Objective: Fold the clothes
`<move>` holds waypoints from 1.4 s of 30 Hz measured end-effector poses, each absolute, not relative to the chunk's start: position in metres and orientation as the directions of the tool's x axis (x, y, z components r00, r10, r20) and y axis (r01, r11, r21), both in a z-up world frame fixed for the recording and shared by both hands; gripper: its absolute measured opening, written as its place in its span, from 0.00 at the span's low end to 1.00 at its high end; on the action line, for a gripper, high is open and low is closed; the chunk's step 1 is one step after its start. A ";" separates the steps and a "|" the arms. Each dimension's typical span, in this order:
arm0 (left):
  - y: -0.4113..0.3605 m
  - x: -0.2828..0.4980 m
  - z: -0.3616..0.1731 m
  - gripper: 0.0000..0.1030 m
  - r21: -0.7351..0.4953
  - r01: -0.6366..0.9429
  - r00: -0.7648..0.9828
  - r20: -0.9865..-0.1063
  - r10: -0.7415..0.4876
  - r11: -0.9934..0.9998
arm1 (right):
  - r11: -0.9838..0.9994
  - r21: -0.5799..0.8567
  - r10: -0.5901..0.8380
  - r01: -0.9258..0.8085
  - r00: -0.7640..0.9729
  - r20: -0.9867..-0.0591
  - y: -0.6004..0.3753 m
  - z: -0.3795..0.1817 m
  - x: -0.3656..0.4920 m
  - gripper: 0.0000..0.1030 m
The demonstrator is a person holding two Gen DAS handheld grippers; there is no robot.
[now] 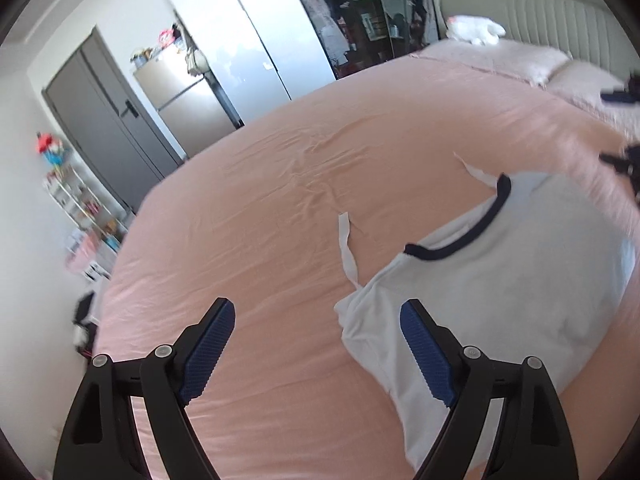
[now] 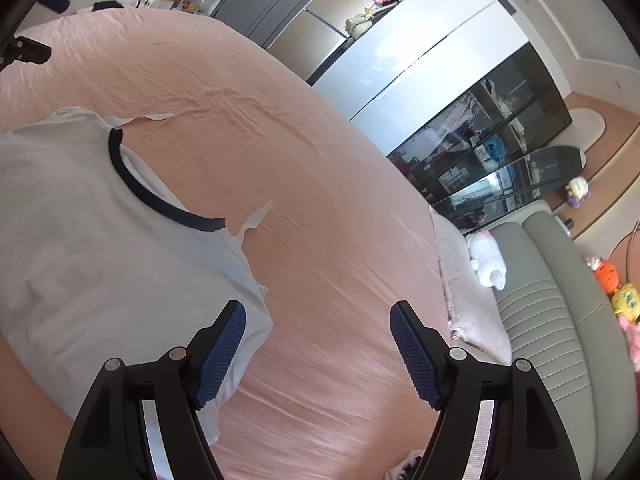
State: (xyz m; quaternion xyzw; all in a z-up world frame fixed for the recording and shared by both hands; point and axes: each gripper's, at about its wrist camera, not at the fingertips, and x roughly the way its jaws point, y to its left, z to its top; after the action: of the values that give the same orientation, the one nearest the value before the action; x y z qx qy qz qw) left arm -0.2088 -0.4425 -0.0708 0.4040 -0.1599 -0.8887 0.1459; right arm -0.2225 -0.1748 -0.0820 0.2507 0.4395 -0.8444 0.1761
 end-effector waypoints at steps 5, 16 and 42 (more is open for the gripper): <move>-0.420 -0.188 -0.068 0.82 0.442 0.073 -0.629 -0.675 -0.385 -0.894 | -0.543 -0.656 -0.075 0.525 -0.808 -0.585 -0.169 -0.074 -0.196 0.73; -0.387 -0.155 -0.063 0.83 0.324 0.075 -0.638 -0.711 -0.295 -0.943 | -0.551 -0.632 -0.096 0.544 -0.794 -0.600 -0.168 -0.065 -0.146 0.73; -0.254 -0.159 -0.139 0.83 0.601 0.004 -0.614 -0.629 -0.477 -0.799 | -0.715 -0.298 -0.164 0.633 -0.566 -0.808 -0.096 -0.141 -0.134 0.73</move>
State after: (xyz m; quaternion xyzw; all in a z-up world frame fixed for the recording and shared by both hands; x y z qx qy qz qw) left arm -0.1587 -0.2537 -0.1391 0.4161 -0.2840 -0.8522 0.1410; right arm -0.1345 -0.0962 -0.1415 0.4002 0.2926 -0.8350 0.2386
